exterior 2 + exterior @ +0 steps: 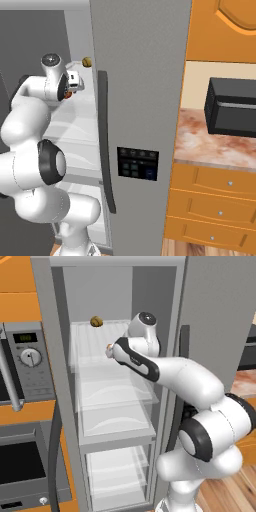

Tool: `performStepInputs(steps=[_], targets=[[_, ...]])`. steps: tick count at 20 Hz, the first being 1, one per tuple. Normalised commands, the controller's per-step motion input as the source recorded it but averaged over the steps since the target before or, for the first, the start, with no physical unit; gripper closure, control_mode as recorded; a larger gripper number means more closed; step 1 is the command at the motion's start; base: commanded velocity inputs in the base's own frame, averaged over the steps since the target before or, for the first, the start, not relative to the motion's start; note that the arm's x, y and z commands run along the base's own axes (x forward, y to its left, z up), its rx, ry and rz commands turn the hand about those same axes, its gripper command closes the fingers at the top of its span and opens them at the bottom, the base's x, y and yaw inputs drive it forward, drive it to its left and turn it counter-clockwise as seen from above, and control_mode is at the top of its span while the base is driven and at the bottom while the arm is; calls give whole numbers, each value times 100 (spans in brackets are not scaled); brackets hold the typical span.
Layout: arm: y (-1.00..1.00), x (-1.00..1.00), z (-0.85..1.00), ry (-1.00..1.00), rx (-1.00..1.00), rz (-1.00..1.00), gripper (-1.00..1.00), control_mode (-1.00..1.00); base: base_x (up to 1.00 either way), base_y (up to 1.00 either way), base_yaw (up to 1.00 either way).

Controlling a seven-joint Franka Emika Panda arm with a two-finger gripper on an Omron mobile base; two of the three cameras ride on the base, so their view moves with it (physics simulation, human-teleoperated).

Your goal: Pick up the tangerine and peach from the fridge and place one fruit on each plate on the dining counter.

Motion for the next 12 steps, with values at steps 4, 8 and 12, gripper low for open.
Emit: performStepInputs(steps=[4, 8, 12], targets=[[1, 17, -5, 2, 0, 0, -100, -100, 0, 0, 0], [3, 0, -20, 7, 0, 0, 100, -100, 0, 0, 0], [0, -4, -19, 2, 0, 0, 100, -100, 0, 0, 0]])
